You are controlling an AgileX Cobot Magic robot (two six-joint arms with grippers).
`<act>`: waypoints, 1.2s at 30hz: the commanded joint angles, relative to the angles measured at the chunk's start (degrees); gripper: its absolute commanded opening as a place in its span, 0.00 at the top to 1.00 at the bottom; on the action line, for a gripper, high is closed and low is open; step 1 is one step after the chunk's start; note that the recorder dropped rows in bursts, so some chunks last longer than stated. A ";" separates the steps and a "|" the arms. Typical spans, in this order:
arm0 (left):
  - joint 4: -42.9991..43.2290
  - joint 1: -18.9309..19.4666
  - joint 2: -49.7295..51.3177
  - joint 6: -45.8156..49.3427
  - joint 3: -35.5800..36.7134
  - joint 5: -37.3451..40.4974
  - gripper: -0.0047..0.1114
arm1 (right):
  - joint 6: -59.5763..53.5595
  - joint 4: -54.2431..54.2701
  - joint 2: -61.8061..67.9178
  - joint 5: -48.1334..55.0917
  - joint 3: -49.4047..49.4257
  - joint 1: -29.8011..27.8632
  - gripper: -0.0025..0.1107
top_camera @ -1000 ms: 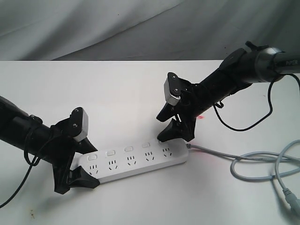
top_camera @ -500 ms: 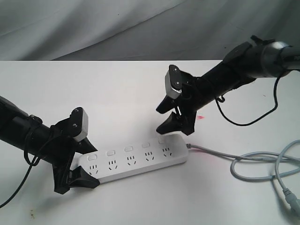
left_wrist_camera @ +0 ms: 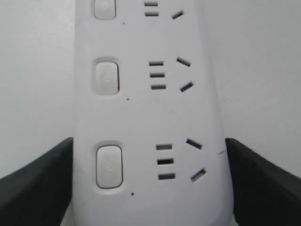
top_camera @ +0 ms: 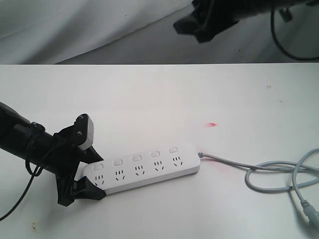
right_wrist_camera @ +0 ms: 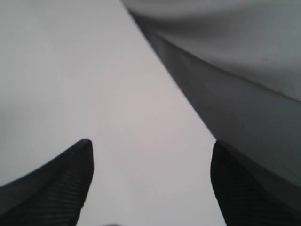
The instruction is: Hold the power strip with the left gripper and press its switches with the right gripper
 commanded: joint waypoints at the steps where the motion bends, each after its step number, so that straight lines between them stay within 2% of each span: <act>1: 0.08 -0.28 0.08 -0.61 -0.36 0.26 0.96 | 15.07 -8.98 -7.25 -2.56 0.00 -0.28 0.41; 10: 0.08 -0.28 0.08 -0.61 -0.36 0.26 0.96 | 41.97 -26.43 -20.01 0.14 0.00 -0.28 0.41; 14: 0.08 -0.28 0.08 -0.61 -0.36 0.26 0.96 | 45.58 -29.61 -25.00 5.31 0.00 -0.28 0.41; 16: 0.08 -0.28 0.08 -0.61 -0.36 0.26 0.96 | 48.08 -29.85 -28.99 9.16 0.00 -0.28 0.52; 17: 0.08 -0.28 0.08 -0.61 -0.36 0.26 0.96 | 50.21 -29.85 -31.54 11.55 0.00 -0.28 0.67; 18: 0.08 -0.28 0.08 -0.61 -0.36 0.26 0.96 | 50.77 -29.85 -32.47 12.50 0.00 -0.28 0.74; 19: 0.08 -0.28 0.08 -0.61 -0.36 0.26 0.96 | 51.64 -29.85 -34.77 13.93 0.00 -0.28 0.87; 20: 0.08 -0.28 0.08 -0.61 -0.36 0.26 0.96 | 51.79 -29.85 -36.56 14.47 0.00 -0.28 0.95; 21: 0.08 -0.28 0.08 -0.61 -0.36 0.26 0.96 | 51.79 -29.85 -37.92 14.62 0.00 -0.28 0.98; 29: 0.08 -0.28 0.08 -0.61 -0.36 0.26 0.96 | 52.18 -29.85 -48.63 15.33 0.00 -0.07 0.98; 36: 0.08 -0.28 0.08 -0.61 -0.36 0.26 0.96 | 52.18 -29.85 -50.75 15.33 0.00 -0.07 0.98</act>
